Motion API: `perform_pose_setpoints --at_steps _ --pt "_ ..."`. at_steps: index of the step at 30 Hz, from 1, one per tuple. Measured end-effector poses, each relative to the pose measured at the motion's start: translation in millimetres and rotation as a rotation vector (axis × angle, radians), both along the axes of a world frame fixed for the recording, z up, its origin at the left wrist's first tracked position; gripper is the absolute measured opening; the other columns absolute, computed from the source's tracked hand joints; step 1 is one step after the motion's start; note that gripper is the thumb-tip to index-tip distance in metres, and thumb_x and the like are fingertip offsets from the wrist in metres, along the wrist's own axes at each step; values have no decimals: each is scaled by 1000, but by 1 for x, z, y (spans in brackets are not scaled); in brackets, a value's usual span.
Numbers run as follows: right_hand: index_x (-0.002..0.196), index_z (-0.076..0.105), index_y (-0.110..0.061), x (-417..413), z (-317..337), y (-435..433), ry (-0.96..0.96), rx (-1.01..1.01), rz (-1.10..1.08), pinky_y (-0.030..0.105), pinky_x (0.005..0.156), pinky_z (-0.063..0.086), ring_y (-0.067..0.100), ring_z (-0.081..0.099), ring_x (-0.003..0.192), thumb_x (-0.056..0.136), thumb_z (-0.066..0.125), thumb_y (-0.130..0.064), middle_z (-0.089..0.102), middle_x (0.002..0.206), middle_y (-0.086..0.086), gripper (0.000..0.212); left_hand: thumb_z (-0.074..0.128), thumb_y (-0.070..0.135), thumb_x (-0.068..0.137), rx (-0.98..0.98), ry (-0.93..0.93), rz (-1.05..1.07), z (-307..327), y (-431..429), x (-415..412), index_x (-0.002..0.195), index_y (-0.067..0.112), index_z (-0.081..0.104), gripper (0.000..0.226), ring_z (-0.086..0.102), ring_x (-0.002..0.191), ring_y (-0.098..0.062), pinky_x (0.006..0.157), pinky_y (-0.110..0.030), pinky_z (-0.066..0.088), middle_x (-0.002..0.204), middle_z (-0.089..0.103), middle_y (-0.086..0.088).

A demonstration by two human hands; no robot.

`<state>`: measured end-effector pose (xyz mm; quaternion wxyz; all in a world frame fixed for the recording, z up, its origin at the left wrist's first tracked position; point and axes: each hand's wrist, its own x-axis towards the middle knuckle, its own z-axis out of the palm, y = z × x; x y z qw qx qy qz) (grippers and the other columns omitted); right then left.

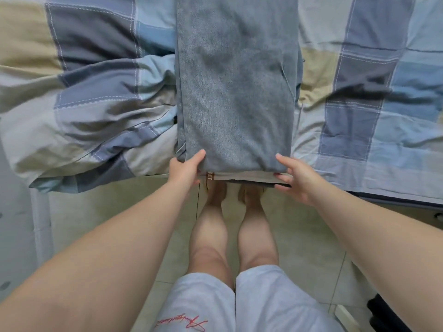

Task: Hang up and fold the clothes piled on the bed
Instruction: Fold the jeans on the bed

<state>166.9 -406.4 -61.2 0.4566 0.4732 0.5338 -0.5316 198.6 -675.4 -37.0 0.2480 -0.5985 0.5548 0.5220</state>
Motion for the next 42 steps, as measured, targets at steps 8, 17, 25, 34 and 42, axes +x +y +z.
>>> perform_pose_setpoints --at_steps 8,17,25,34,42 --pt "119 61 -14 -10 12 -4 7 65 20 35 83 54 19 67 95 95 68 -27 70 113 0 28 82 28 83 5 25 -1 -2 -7 -2 120 15 68 43 71 99 -21 88 -37 59 112 73 -3" --pt "101 62 -16 9 77 -4 72 82 5 28 73 53 13 59 72 99 64 -29 67 96 0 13 76 29 88 133 63 -19 54 -13 17 97 26 67 13 68 71 -4 64 -22 54 83 74 14" --pt "96 64 -13 62 139 4 -33 121 132 30 74 54 15 53 65 98 65 -25 62 96 8 12 79 35 85 106 -86 -152 109 -16 77 97 26 66 19 61 72 -12 61 -26 48 87 68 7" --pt "95 61 -14 33 176 -1 15 84 -103 32 66 55 13 54 50 98 63 -25 52 58 -1 12 74 34 85 30 -46 -141 147 -21 45 86 19 65 18 48 43 -9 40 -17 34 62 57 3" --pt "60 56 -17 -101 179 -22 170 -3 -287 29 69 51 12 49 43 96 53 -20 42 43 -3 37 62 35 86 159 29 7 148 -31 -76 81 22 55 16 40 43 -13 45 -21 26 60 46 1"
